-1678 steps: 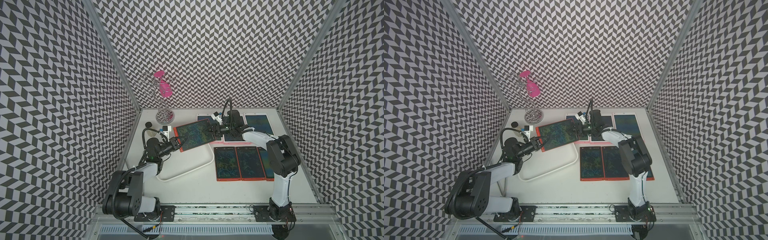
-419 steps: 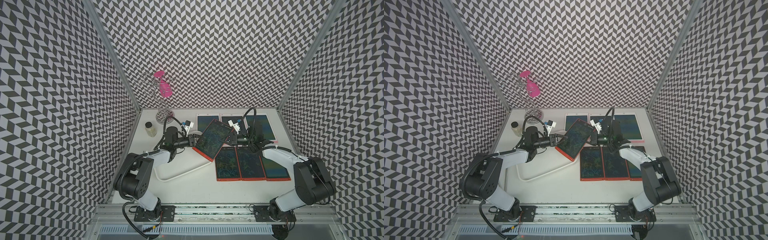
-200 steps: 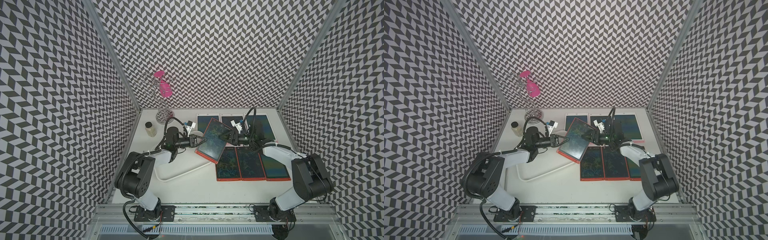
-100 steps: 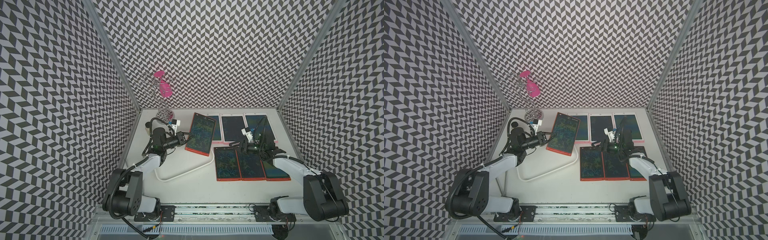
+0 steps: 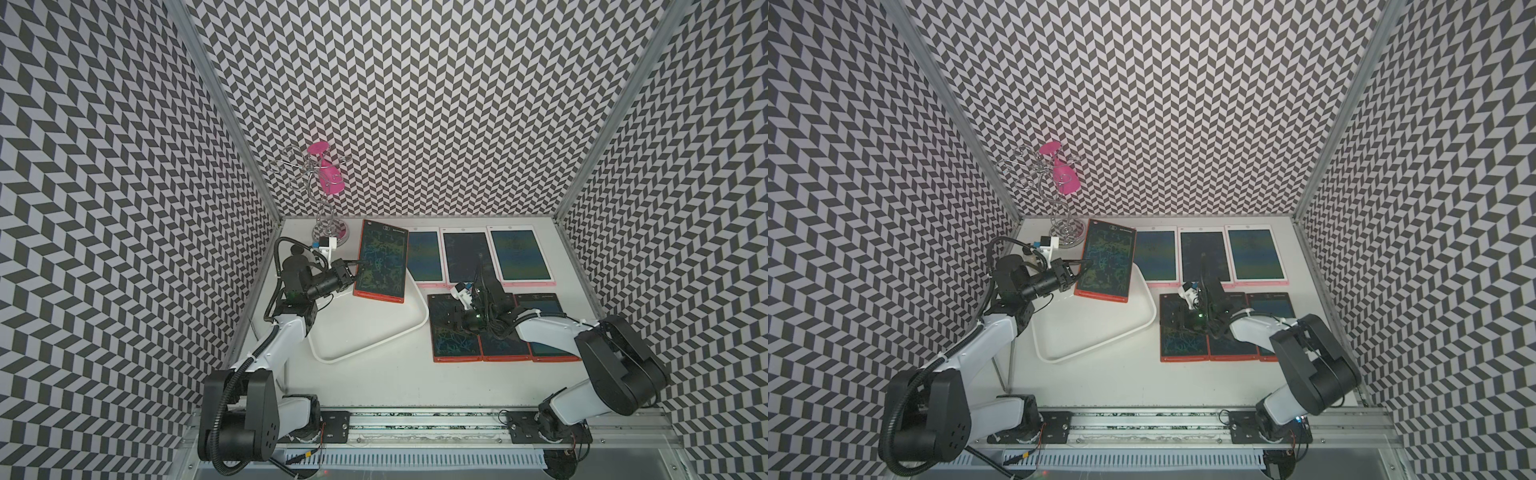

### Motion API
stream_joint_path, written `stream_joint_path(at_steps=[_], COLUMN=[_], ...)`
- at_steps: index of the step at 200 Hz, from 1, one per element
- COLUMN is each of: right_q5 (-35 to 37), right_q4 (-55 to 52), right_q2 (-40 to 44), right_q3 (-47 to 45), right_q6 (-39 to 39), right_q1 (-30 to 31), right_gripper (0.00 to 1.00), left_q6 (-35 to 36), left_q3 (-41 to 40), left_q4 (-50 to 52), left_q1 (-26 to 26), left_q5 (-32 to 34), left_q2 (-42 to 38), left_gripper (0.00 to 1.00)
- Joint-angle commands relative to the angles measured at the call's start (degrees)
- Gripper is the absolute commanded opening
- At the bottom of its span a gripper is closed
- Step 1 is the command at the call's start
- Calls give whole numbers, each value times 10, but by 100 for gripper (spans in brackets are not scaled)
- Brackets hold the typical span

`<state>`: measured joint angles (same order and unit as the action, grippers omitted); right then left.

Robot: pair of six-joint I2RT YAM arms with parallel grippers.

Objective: Take out the writing tablet from the storage box
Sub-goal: Adjust the storage box at the center of the board.

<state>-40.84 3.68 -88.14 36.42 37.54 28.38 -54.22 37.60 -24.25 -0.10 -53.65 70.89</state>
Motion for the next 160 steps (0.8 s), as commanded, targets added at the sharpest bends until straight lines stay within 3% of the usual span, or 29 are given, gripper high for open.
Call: stream_joint_path(at_steps=[1,160], right_q5=[6,3], right_q4=[59,82], right_q2=[-3,-138], right_q3=[17,149], right_q6=[13,50], right_q1=[13,81], right_gripper=[58,56], left_q6=[-13,-53], left_q3=[-5,-60], left_q4=[-8,-31], left_q1=[17,92], left_q5=[-15,-14], left_q2=[-17,-71], left_gripper=[0,0])
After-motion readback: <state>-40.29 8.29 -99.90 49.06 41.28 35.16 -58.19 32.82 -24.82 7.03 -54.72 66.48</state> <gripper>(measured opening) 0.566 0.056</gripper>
